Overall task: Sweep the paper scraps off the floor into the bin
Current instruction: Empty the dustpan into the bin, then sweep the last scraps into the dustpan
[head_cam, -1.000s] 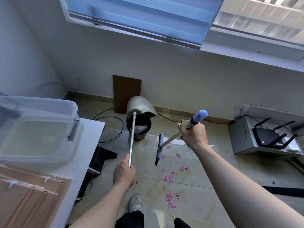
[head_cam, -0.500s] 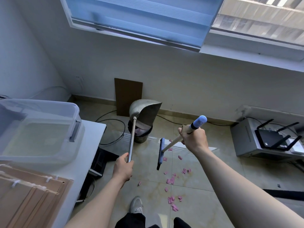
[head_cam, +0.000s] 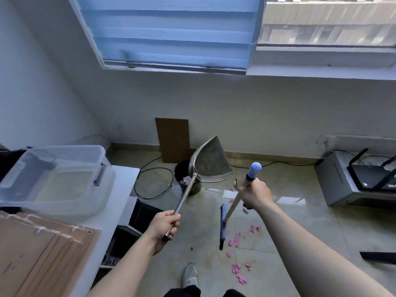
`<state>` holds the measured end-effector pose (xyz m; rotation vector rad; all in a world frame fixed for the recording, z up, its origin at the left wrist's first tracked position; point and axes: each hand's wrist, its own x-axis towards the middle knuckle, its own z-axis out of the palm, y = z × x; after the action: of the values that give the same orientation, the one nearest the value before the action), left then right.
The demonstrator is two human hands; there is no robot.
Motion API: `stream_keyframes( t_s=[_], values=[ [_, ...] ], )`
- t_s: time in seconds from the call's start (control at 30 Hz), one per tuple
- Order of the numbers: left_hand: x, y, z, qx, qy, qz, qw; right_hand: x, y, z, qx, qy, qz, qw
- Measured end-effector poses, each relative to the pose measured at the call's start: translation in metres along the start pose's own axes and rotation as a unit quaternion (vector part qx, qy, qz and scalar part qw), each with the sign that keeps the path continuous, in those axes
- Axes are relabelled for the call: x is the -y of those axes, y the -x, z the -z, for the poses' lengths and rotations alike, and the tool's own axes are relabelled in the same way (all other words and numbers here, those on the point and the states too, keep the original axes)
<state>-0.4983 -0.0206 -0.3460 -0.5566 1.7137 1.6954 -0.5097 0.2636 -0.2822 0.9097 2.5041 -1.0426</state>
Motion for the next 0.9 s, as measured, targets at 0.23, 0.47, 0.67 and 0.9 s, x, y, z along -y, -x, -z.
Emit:
stream_keyframes(
  t_s=[0.23,0.47,0.67,0.9],
  values=[
    [0.03,0.045,-0.035,-0.005,0.065,0.054,0.996,-0.069,0.021,0.012,0.112,-0.154,0.03,0.981],
    [0.051,0.071,-0.055,-0.018,0.14,0.134,0.981,-0.127,0.04,0.033,0.201,-0.355,-0.017,0.913],
    [0.07,0.079,-0.053,-0.044,0.143,0.172,0.974,-0.16,0.054,0.036,0.221,-0.365,-0.091,0.9],
    [0.088,0.072,-0.049,-0.065,0.137,0.209,0.966,-0.173,0.068,0.025,0.232,-0.36,-0.135,0.894]
  ],
)
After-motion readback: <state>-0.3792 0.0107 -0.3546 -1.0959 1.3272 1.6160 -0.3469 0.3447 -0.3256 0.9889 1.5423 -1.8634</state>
